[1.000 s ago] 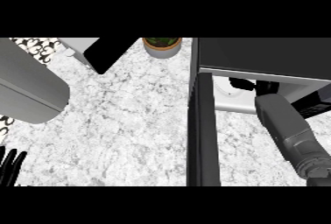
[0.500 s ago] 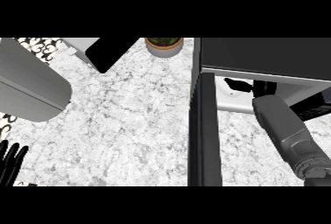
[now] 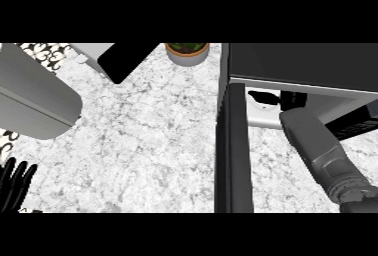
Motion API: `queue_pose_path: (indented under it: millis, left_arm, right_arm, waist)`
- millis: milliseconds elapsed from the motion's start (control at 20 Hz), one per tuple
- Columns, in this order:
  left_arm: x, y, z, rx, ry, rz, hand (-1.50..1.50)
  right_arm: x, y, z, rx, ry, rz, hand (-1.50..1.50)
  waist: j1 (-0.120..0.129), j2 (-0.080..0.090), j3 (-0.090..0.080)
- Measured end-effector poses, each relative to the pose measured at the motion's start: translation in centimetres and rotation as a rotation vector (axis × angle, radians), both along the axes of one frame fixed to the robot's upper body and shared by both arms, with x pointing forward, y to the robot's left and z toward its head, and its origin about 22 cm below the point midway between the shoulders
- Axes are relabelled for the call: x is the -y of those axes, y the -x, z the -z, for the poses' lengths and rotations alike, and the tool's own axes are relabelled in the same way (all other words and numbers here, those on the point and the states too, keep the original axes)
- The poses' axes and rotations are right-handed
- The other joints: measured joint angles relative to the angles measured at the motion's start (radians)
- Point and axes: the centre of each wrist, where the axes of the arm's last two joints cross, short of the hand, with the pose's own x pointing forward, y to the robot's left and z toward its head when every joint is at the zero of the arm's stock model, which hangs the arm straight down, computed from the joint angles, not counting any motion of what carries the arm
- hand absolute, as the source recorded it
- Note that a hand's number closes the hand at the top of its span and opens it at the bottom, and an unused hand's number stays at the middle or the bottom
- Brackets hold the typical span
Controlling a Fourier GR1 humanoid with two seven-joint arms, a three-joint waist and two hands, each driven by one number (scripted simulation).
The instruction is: Pick up the milk, place it into the microwave and close the microwave
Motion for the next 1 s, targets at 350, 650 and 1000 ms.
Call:
queue_pose_path:
  millis: [350, 650, 1000]
  left_arm:
    - [-0.1, -0.6, 0.2, 0.004, -0.003, -0.006, -1.5]
    - [-0.2, -0.1, 0.5, 0.008, -0.006, -0.009, -1.5]
    - [0.2, 0.8, 0.4, 0.014, -0.005, -0.022, -1.5]
  right_arm:
    - [-1.1, 0.1, 0.3, -0.01, -0.006, -0.032, -1.5]
    - [-0.6, 0.1, 0.3, -0.009, -0.022, -0.044, -1.5]
    - [0.8, 1.4, 2.0, -0.019, -0.066, -0.078, -1.5]
  waist:
    - [-0.017, -0.008, -0.001]
    - [-0.028, -0.015, -0.001]
    - [-0.048, -0.024, -0.001]
